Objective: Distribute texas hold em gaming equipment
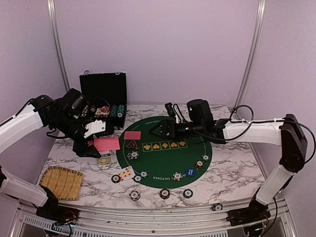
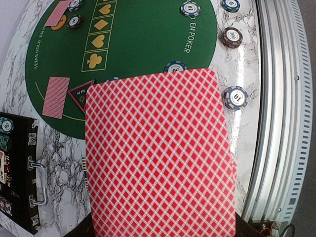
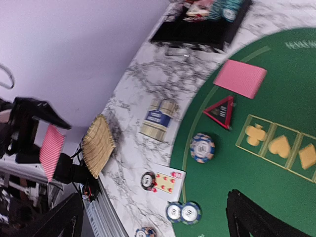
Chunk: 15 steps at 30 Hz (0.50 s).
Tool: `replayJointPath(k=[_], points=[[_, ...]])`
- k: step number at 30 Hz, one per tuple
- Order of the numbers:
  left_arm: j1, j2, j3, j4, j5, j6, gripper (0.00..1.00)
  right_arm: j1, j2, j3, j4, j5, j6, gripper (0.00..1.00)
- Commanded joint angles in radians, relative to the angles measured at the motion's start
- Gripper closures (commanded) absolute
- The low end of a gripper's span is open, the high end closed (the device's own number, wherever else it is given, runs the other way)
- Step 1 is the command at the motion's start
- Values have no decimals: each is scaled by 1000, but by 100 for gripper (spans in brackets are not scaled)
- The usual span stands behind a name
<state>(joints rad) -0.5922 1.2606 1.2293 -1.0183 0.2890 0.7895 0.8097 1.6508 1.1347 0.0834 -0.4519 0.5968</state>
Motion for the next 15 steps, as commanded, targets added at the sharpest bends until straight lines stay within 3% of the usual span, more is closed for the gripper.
replayJointPath(k=[1, 3, 4, 6, 9, 15], points=[[3, -19, 11, -13, 29, 11, 100, -129, 14, -15, 12, -105, 118, 1], [3, -19, 12, -12, 29, 12, 100, -128, 4, 54, -130, -17, 34, 1], [3, -21, 11, -12, 29, 13, 100, -134, -8, 57, -124, -13, 29, 1], [2, -23, 11, -12, 30, 15, 100, -158, -28, 28, -47, -61, 83, 1], [3, -23, 9, -11, 31, 17, 100, -157, 42, 17, 120, -262, 250, 1], [2, -11, 8, -9, 34, 16, 100, -10, 119, 100, 251, -302, 351, 4]])
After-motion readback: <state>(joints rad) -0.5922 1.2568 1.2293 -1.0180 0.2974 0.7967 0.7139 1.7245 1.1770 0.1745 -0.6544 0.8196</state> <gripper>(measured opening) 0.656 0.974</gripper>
